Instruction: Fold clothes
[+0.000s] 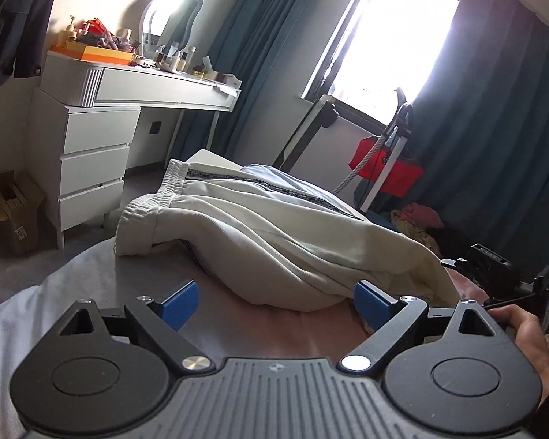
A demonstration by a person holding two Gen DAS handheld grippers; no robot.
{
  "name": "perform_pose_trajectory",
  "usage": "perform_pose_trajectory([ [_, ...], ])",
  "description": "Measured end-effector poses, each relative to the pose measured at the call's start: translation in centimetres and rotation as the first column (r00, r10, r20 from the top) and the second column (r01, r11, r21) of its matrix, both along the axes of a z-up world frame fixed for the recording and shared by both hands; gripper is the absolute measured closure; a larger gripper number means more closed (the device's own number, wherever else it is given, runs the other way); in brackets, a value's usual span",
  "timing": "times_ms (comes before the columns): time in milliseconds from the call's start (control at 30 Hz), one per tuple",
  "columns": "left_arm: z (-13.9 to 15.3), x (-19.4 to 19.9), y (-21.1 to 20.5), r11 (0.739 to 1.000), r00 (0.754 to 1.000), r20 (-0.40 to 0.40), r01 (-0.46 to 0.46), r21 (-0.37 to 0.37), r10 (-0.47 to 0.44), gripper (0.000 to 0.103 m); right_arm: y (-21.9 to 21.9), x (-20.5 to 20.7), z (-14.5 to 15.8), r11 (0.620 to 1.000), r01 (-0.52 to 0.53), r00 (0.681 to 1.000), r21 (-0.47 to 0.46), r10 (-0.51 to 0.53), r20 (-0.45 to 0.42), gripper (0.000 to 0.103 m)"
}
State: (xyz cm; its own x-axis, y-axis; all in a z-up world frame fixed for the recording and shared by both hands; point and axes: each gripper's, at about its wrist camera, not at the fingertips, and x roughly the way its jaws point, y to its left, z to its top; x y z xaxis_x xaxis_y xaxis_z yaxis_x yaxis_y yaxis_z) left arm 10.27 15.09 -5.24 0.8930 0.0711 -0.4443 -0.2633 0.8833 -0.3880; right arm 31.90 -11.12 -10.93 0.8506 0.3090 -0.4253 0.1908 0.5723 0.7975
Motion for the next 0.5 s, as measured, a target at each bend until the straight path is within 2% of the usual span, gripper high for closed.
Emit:
perform_pose_trajectory([
  [100,-1.3,1.5,0.8,0.999,1.0,-0.027,-0.003,-0.046,0.002,0.01,-0.5,2.7,-1.5,0.995,0.091,0.995,-0.038,-0.092,-0.027,0.031],
  [133,-1.8,2.0,1.0,0.998,0.999,-0.036,-0.003,-0.059,0.001,0.01,-0.9,3.3,-1.9,0.991,0.125,0.991,-0.04,-0.126,-0.039,0.039],
  [200,-2.7,2.9,1.3,0.998,0.998,-0.056,-0.003,-0.067,-0.001,0.01,-1.8,4.6,-2.6,0.98,0.19,0.979,-0.052,-0.193,-0.064,0.059],
  [233,-3.3,3.5,1.4,0.998,0.998,-0.069,-0.007,-0.067,0.002,0.01,-2.2,5.0,-2.6,0.974,0.212,0.973,-0.076,-0.218,-0.07,0.081],
  [267,-3.8,4.0,1.5,0.998,0.997,-0.082,-0.013,-0.069,0.008,0.01,-2.4,5.3,-2.2,0.969,0.224,0.971,-0.104,-0.231,-0.064,0.093],
  [300,-4.2,4.5,1.7,0.997,0.996,-0.091,-0.018,-0.077,0.011,0.01,-2.7,5.5,-1.7,0.963,0.235,0.969,-0.132,-0.242,-0.045,0.093],
  [367,-4.5,5.0,1.9,0.996,0.995,-0.096,-0.023,-0.089,0.015,0.01,-2.4,5.3,0.8,0.952,0.228,0.974,-0.202,-0.223,0.05,0.096],
  [500,-4.9,5.5,2.3,0.995,0.995,-0.093,-0.037,-0.095,0.028,0.01,-0.9,3.4,7.6,0.923,0.176,0.966,-0.342,-0.095,0.241,0.096],
])
